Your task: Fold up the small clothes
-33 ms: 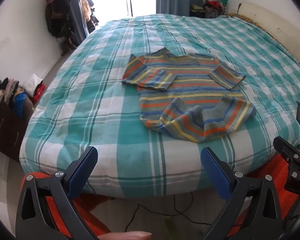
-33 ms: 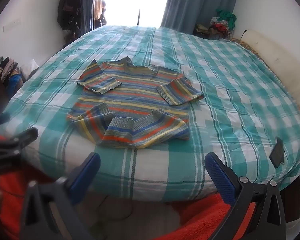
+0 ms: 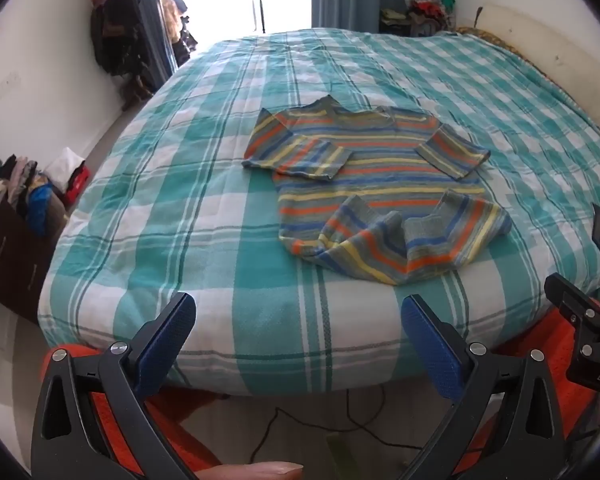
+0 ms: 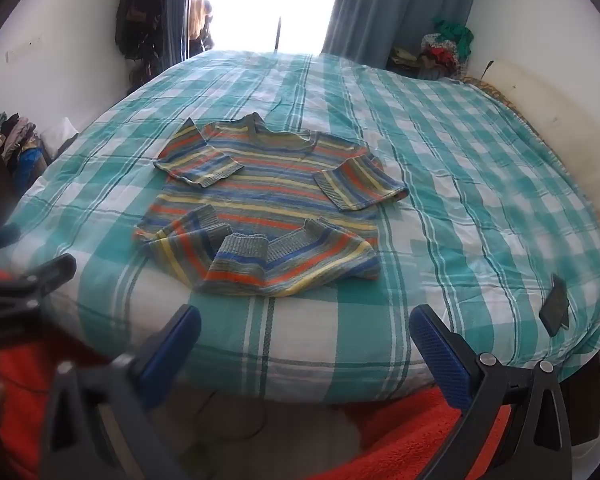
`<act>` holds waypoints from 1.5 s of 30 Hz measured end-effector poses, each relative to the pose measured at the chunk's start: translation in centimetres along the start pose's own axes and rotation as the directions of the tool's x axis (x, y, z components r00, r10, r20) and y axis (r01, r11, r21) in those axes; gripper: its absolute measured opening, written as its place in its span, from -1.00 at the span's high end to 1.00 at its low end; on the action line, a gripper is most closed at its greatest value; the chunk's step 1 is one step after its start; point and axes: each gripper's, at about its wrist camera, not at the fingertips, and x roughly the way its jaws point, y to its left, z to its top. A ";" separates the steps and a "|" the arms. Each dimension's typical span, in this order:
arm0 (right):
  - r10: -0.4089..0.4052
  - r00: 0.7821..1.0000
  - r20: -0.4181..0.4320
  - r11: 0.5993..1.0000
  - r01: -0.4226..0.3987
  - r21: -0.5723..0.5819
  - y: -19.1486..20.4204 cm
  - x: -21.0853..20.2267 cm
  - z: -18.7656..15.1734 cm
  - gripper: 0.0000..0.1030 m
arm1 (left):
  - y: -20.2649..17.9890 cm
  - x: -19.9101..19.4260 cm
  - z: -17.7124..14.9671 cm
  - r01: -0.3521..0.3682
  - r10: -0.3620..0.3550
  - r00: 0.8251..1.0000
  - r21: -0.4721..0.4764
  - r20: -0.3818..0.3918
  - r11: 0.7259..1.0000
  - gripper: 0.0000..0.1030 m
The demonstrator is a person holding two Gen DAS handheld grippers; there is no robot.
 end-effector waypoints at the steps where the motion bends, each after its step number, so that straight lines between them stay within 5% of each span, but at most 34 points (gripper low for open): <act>1: -0.003 1.000 -0.006 1.000 0.003 -0.004 0.1 0.1 0.0 -0.99 | 0.0 0.0 0.0 -0.001 0.001 1.000 0.002 0.001 1.000 -0.99; 27: -0.033 0.999 -0.020 0.999 0.033 0.021 -0.4 1.3 -0.2 -0.99 | -0.3 0.5 -0.4 -0.099 0.098 0.995 0.049 0.027 0.994 -0.99; 32: -0.053 0.999 -0.011 0.998 0.053 0.016 -0.2 1.2 0.0 -0.99 | -0.2 0.3 -0.4 -0.035 0.035 0.999 0.038 0.015 0.999 -0.99; 45: -0.086 0.996 -0.021 0.996 0.087 0.018 -0.2 1.5 0.1 -0.99 | 0.9 1.7 -0.6 -0.011 0.008 0.998 -0.040 -0.069 0.999 -0.99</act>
